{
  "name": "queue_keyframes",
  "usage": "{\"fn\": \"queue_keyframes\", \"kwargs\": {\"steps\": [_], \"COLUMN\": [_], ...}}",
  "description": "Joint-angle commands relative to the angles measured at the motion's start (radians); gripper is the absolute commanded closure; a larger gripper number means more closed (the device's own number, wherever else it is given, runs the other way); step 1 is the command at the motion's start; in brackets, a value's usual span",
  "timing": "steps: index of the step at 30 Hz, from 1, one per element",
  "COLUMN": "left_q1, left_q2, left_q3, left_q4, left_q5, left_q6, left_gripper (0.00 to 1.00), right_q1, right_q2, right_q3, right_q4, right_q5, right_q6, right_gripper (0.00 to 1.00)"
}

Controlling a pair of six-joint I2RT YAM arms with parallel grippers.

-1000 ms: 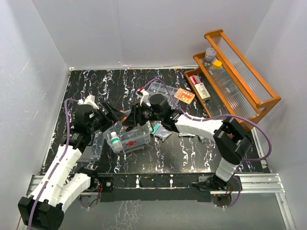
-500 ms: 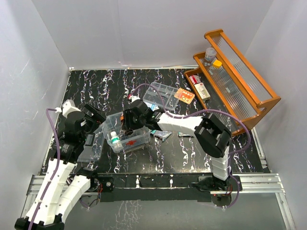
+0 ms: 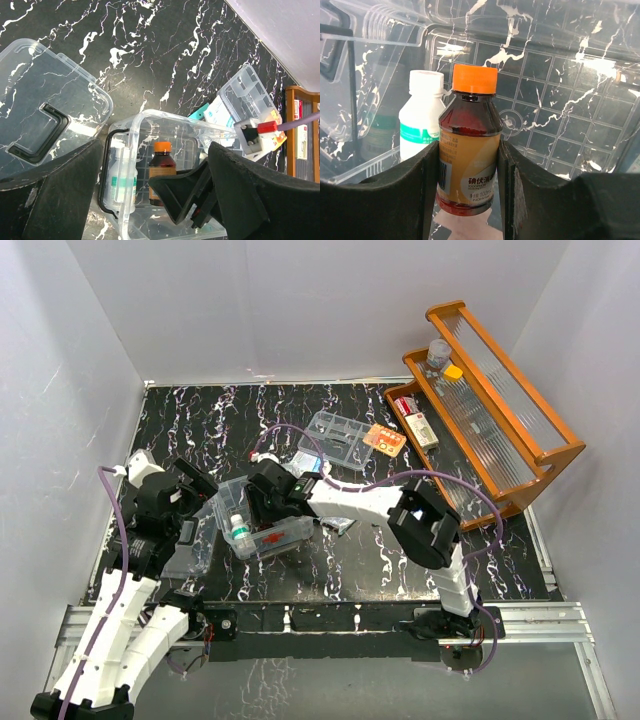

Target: Organize the medicine kit

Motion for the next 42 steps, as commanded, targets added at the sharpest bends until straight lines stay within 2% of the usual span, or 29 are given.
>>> {"fn": "queue_keyframes", "kwargs": {"steps": [1, 10, 25, 29, 31, 33, 37, 42], "left_q1": [-0.002, -0.002, -0.003, -0.002, -0.003, -0.003, -0.003, -0.004], "left_q2": [-0.003, -0.015, -0.018, -0.020, -0.021, -0.023, -0.024, -0.023], "left_q3": [0.020, 0.011, 0.025, 0.031, 0.035, 0.038, 0.045, 0.063], "left_q4": [0.015, 0.012, 0.002, -0.003, -0.004, -0.005, -0.009, -0.017], "left_q5": [-0.015, -0.016, -0.034, -0.046, -0.050, -0.051, -0.056, -0.062], "left_q6": [0.014, 0.017, 0.044, 0.056, 0.061, 0.065, 0.075, 0.097], "left_gripper": [0.15, 0.14, 0.13, 0.13, 0.12, 0.12, 0.12, 0.12], "right_q1": [0.020, 0.035, 0.034, 0.032, 0.027, 0.021, 0.011, 0.000], "right_q2": [0.042, 0.105, 0.081, 0.064, 0.049, 0.036, 0.020, -0.028], "right_q3": [0.110, 0.188, 0.178, 0.171, 0.168, 0.163, 0.171, 0.167], "right_q4": [-0.044, -0.132, -0.130, -0.123, -0.115, -0.097, -0.108, -0.112], "right_q5": [0.022, 0.006, -0.070, -0.094, -0.095, -0.121, -0.111, -0.105], "right_q6": [-0.001, 0.009, 0.008, 0.005, 0.005, 0.006, 0.010, 0.000], "right_gripper": [0.62, 0.61, 0.46, 0.52, 0.61, 0.62, 0.48, 0.43]}}
